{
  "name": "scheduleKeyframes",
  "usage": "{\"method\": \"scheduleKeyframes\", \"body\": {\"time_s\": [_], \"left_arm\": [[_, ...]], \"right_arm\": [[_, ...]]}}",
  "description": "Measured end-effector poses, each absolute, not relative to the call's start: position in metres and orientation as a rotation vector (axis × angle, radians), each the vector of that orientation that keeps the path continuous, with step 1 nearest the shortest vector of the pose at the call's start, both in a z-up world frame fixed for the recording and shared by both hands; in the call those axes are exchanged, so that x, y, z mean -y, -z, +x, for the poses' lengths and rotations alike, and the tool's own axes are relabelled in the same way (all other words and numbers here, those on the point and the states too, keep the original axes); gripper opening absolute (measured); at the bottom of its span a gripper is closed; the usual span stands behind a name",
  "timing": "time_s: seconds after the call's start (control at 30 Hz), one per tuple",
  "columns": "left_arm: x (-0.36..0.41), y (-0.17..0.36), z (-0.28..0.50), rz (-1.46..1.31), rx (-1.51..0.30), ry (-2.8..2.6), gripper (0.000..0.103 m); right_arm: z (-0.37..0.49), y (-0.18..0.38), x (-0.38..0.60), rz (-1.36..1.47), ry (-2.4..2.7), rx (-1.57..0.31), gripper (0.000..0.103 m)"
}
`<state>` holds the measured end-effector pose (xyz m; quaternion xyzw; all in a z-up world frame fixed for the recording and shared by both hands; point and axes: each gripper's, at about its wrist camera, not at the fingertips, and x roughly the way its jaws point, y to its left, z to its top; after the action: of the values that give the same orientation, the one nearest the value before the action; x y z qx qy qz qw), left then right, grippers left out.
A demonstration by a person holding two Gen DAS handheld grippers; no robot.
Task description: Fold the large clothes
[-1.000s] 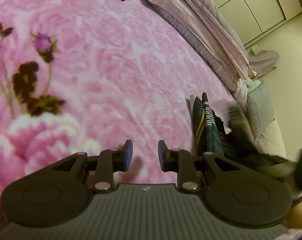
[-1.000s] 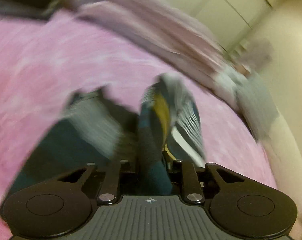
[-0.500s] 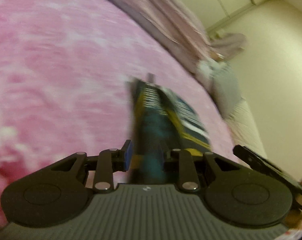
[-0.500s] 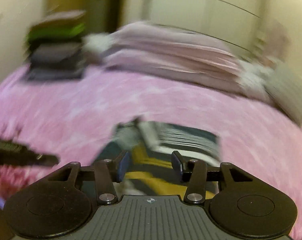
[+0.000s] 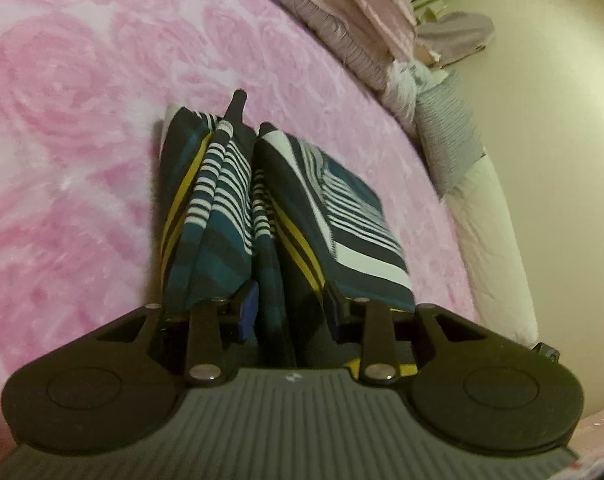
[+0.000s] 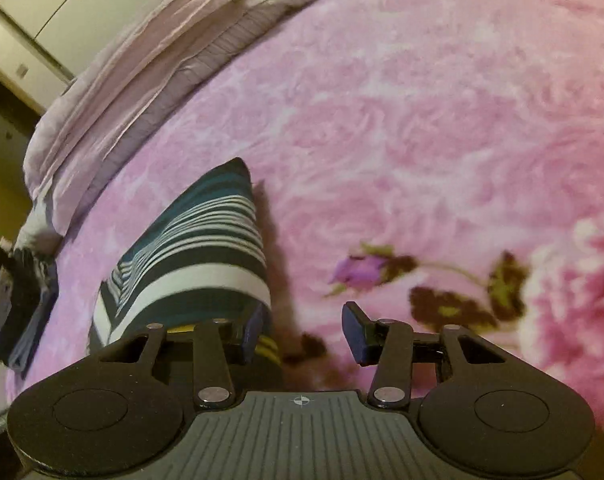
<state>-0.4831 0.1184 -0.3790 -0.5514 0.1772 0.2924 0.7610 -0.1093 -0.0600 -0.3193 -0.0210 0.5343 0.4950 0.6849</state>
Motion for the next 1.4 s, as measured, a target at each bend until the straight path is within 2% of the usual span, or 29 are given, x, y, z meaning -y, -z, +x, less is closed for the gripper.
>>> {"method": "scheduleKeyframes", "body": {"time_s": [0.2,0.23,0.37,0.57,0.87,1.0,1.07,1.2,1.27,1.33,1.4], "left_arm": [[-0.129,0.381,-0.469,-1.18,-0.386,-0.634,0.03],[-0.128,0.377,-0.467,-1.161,-0.377,-0.62,0.017],[-0.117,0.355,-0.468,-1.05,-0.324,-0.608,0.013],[-0.098,0.329,-0.503,-0.879,-0.295,-0.685,0.013],[-0.099,0.367,-0.526,-0.926,-0.316,-0.768,0.014],[-0.104,0.378,-0.528,-0.943,-0.296,-0.783,0.021],[-0.1,0.374,-0.528,-0.922,-0.311,-0.803,0.023],[-0.078,0.347,-0.531,-0.834,-0.358,-0.869,0.024],[-0.063,0.335,-0.538,-0.822,-0.338,-0.865,0.024],[-0.047,0.323,-0.545,-0.816,-0.316,-0.847,0.024],[-0.032,0.315,-0.549,-0.812,-0.304,-0.827,0.024]], "right_arm": [[-0.119,0.327,0.038,-0.119,-1.127,-1.163,0.04],[-0.123,0.326,0.036,-0.143,-1.135,-1.143,0.037],[-0.152,0.316,0.023,-0.297,-1.186,-1.012,0.014],[-0.207,0.302,0.007,-0.485,-1.279,-0.809,0.012],[-0.248,0.316,-0.009,-0.607,-1.304,-0.701,0.012],[-0.253,0.328,-0.004,-0.639,-1.34,-0.6,0.012],[-0.252,0.328,0.003,-0.628,-1.352,-0.571,0.013],[-0.242,0.312,0.022,-0.559,-1.347,-0.665,0.017],[-0.241,0.303,0.035,-0.537,-1.337,-0.685,0.032],[-0.242,0.296,0.046,-0.527,-1.337,-0.689,0.042],[-0.243,0.29,0.055,-0.513,-1.345,-0.696,0.044]]}}
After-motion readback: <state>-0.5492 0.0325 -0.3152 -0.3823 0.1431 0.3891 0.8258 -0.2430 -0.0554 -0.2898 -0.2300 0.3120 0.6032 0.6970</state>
